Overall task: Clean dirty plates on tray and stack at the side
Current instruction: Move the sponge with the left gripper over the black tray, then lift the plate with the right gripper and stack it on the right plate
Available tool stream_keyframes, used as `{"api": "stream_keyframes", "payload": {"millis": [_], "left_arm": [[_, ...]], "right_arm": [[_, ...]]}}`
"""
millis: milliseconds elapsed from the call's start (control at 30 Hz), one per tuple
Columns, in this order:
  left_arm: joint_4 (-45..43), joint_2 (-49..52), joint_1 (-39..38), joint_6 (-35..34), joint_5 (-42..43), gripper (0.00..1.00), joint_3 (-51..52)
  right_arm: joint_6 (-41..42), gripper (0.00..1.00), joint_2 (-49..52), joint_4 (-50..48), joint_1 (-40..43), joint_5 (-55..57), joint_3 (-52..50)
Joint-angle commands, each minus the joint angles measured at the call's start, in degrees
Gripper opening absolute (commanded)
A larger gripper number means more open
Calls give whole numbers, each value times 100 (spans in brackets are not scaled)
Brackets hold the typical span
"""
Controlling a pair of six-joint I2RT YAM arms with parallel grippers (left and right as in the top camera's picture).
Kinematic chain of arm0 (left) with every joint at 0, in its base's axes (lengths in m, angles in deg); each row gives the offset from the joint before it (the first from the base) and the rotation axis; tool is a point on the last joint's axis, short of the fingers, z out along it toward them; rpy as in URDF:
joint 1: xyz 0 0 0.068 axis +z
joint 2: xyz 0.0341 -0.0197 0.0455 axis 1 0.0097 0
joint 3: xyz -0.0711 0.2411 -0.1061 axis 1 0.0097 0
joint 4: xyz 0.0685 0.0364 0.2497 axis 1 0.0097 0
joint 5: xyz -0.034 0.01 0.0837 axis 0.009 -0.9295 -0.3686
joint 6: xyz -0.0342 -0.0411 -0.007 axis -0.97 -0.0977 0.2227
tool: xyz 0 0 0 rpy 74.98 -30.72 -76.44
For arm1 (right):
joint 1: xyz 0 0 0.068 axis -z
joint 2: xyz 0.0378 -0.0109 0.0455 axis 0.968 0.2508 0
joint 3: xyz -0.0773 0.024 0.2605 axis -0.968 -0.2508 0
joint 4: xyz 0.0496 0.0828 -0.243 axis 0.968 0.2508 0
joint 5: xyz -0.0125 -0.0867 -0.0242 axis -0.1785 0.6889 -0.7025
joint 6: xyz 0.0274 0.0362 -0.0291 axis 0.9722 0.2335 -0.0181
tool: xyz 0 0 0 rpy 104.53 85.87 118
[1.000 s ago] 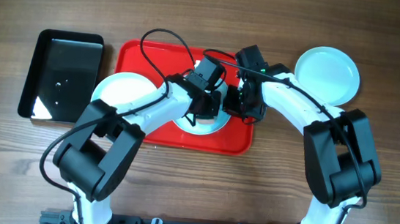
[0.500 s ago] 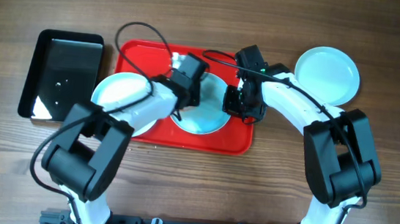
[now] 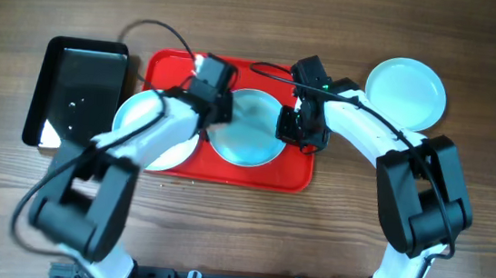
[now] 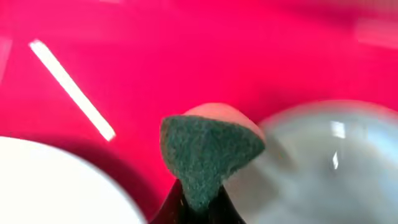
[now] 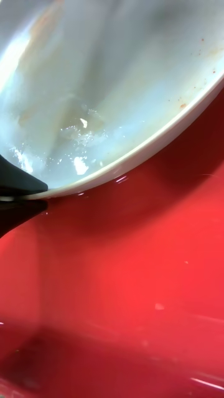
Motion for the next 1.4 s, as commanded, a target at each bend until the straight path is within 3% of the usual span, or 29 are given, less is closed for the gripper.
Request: {"api": "stream_keyframes", "payload": {"millis": [0, 133, 367, 500, 767, 933, 1367], "left_arm": [[-87, -999, 326, 48, -887, 4, 0], [61, -1451, 330, 2, -748, 4, 0], [376, -1488, 824, -13, 986, 4, 2], [476, -1488, 1040, -15, 1327, 4, 2], [568, -1486, 1064, -15, 1329, 4, 2], [588, -1486, 1078, -15, 1329, 4, 2], [782, -1486, 1263, -15, 1329, 4, 4]], "right_arm": [[-157, 4, 192, 166, 44, 903, -63], [-426, 4, 188, 684, 46, 1266, 581], [-748, 5, 118, 2273, 37, 2918, 2511], [-951, 4, 94, 2830, -48, 3923, 3206], [-1370, 4, 50, 2894, -1040, 6623, 3270], [-1545, 5, 50, 2887, -1816, 7735, 3270], [-1620, 4, 52, 2885, -2218, 8076, 3270]]}}
